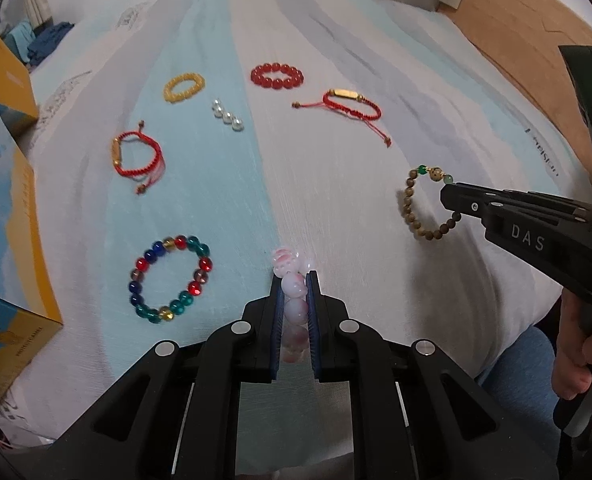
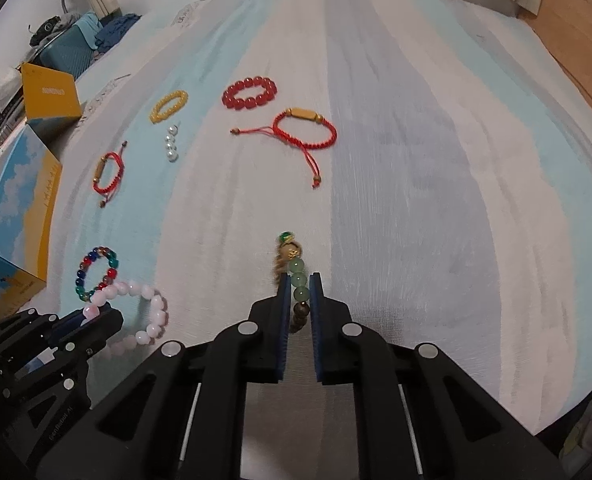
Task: Organize jewelry
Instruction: 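Carry both held bracelets over the open white box with both tools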
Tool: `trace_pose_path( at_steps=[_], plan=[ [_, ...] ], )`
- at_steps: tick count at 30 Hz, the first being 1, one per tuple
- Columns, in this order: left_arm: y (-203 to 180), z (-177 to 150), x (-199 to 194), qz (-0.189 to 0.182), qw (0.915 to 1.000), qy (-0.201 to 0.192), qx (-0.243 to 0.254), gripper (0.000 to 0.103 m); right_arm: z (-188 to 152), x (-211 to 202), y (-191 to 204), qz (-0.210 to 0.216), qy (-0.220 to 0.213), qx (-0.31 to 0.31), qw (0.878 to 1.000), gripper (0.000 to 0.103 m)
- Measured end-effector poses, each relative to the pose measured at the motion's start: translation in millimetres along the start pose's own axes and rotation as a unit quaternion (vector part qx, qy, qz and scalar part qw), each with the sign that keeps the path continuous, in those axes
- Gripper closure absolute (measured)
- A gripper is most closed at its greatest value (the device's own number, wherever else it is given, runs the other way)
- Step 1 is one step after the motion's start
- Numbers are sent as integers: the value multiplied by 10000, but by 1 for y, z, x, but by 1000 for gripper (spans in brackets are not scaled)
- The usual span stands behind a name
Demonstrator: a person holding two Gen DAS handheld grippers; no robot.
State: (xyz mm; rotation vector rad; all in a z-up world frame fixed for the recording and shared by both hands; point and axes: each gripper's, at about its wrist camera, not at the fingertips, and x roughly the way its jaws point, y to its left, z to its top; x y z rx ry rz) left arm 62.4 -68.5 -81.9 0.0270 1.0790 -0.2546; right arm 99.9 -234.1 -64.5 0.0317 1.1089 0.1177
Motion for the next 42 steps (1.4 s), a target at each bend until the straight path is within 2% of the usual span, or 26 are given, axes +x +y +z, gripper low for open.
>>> trace_pose_path(
  at_steps=[11, 19, 32, 42],
  plan=[
    [4, 7, -31, -23, 9997, -230, 2, 93, 6, -27, 9, 29, -248, -23, 9997, 95],
    [17, 17, -57, 124, 9989, -451, -62, 93, 17, -47, 29, 91, -448, -109, 9989, 95],
    [75, 38, -113, 670, 9933, -855, -389, 93, 50, -75, 100, 332, -760, -557, 9950, 95],
    [140, 44, -158, 1255, 9826, -1104, -804, 93, 72, -86, 179, 662, -898, -1048, 9882, 95]
  ],
)
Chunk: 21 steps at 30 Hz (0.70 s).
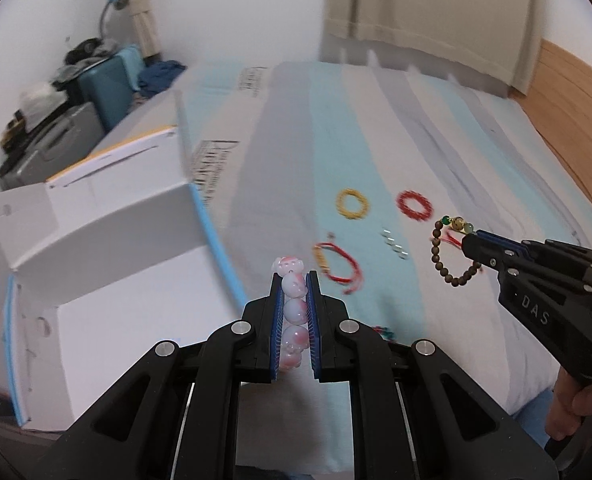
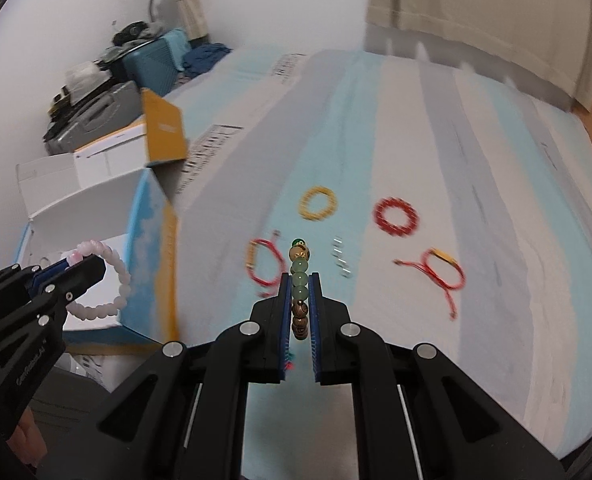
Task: Organize jewelry
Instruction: 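Carry both held bracelets over the open white box with both tools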
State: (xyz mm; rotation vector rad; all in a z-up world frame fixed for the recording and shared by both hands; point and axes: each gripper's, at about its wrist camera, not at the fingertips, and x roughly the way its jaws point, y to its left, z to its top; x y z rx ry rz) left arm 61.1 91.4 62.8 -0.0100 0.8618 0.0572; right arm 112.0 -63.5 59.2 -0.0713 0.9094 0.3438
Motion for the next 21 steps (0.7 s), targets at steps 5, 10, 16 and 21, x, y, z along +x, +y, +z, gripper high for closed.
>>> trace_pose_path(
  at_steps=[5, 10, 16, 21],
  plan=[
    [43, -1, -5, 267, 9993, 15, -268, 93, 14, 4, 45, 225, -47, -306, 9993, 95],
    [85, -10, -8, 524, 9973, 84, -507, 93, 21, 13, 100, 508, -23, -654, 9966, 96],
    [136, -25, -9, 794, 9931, 207, -834, 93, 18, 31, 155, 799, 155, -977, 9919, 96],
    [170, -41, -5, 950, 9891, 346, -1073, 93, 12, 51, 190, 949, 409, -1161, 9878, 96]
  ],
)
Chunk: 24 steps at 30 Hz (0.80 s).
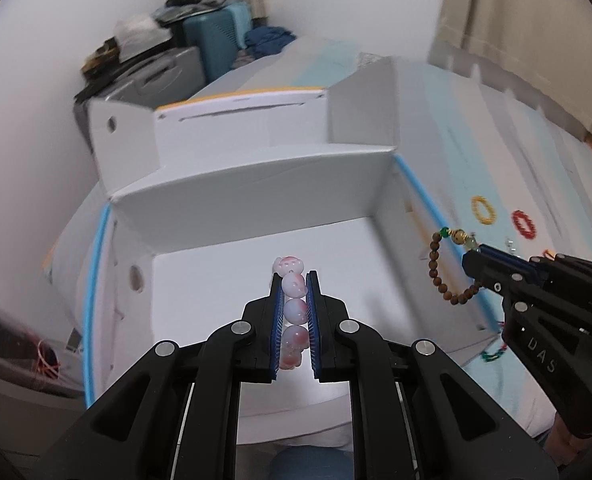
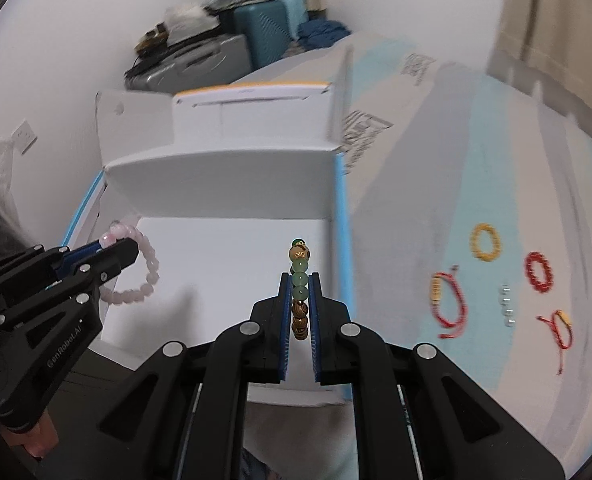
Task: Organize jewelry
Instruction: 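Carry both held bracelets over the open white box with both tools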
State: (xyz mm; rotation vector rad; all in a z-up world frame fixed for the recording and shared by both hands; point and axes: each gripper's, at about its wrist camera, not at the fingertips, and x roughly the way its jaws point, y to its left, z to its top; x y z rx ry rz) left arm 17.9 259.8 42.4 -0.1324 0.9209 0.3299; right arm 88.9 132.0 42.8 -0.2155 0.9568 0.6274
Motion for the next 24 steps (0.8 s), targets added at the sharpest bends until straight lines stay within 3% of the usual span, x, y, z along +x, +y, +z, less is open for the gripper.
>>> trace_pose_path(
  at_steps=[11, 24],
  plan=[
    [47, -19, 41, 166, 9976, 586, -337, 93, -2, 56, 27, 60, 658, -128, 9977, 96],
    [70, -37, 73, 228, 9931, 1045, -473, 93, -11, 103, 34, -81, 1306, -131, 9913, 95]
  ],
)
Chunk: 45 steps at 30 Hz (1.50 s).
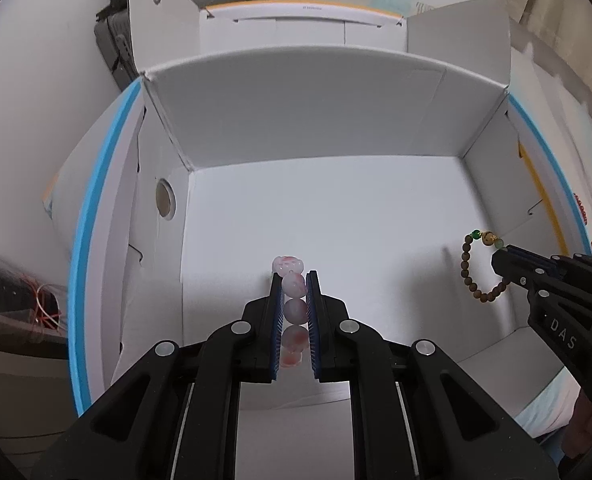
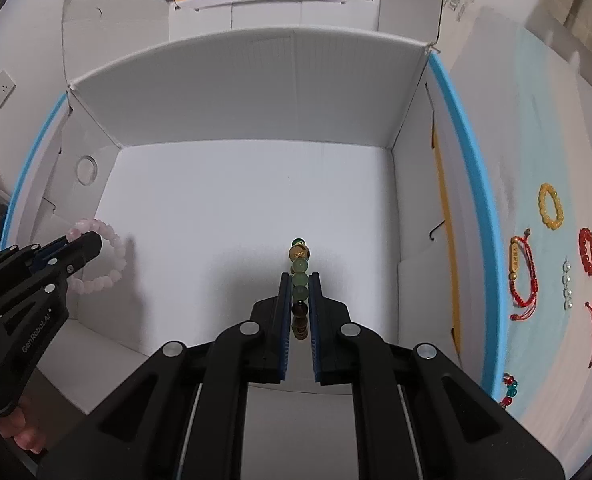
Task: Organize jewelry
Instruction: 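Open both tools to drop the bracelets into the box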
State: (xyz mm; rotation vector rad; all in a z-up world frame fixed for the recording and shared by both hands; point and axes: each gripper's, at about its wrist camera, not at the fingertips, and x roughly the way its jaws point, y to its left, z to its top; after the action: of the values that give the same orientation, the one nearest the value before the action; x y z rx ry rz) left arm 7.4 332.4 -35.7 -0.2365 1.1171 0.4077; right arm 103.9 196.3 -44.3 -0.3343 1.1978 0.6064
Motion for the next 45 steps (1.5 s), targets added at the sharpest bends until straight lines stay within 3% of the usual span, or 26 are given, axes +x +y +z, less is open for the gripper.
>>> trace_pose_path(
  at_steps=[9, 10, 13, 14, 15, 16, 17, 21, 25, 33, 45],
  plan=[
    [-1, -1, 8, -31, 9999, 102, -8, 92, 0, 5, 4, -17, 51, -19, 10000, 93],
    [-1, -1, 8, -27, 9999, 97, -15, 91, 0, 3, 5, -8, 17, -18, 10000, 89],
    [0, 0, 5, 22, 10000, 37, -47, 88, 0, -8, 3, -8, -157, -8, 9999, 62],
    [0, 1, 4, 39, 10000, 20, -51, 84, 1, -12, 3, -9, -222, -13, 9998, 61],
    [0, 1, 2, 64, 10000, -1, -69, 70, 1, -17, 3, 16, -277, -11, 9996, 58],
    [1, 1, -1, 74, 9999, -57, -99, 63, 1, -21, 2, 28, -319, -4, 9995, 55],
    [1, 1, -4, 85, 9998, -111, -112, 57, 0, -27, 1, 22, -403, 13, 9992, 48],
    [-3, 1, -17, 169, 9995, -267, -93, 40, -6, -51, -6, -56, -698, 72, 9975, 27],
    [-10, 0, -31, 122, 9991, -404, -71, 28, -10, -73, -18, -139, -949, 153, 9953, 16],
    [-45, -8, -57, -50, 9971, -722, 221, 6, -24, -102, -49, -264, -1156, 388, 9922, 9],
    [-121, -16, -82, -381, 9924, -896, 752, 6, -63, -141, -115, -497, -1406, 831, 9853, 8]
  ],
)
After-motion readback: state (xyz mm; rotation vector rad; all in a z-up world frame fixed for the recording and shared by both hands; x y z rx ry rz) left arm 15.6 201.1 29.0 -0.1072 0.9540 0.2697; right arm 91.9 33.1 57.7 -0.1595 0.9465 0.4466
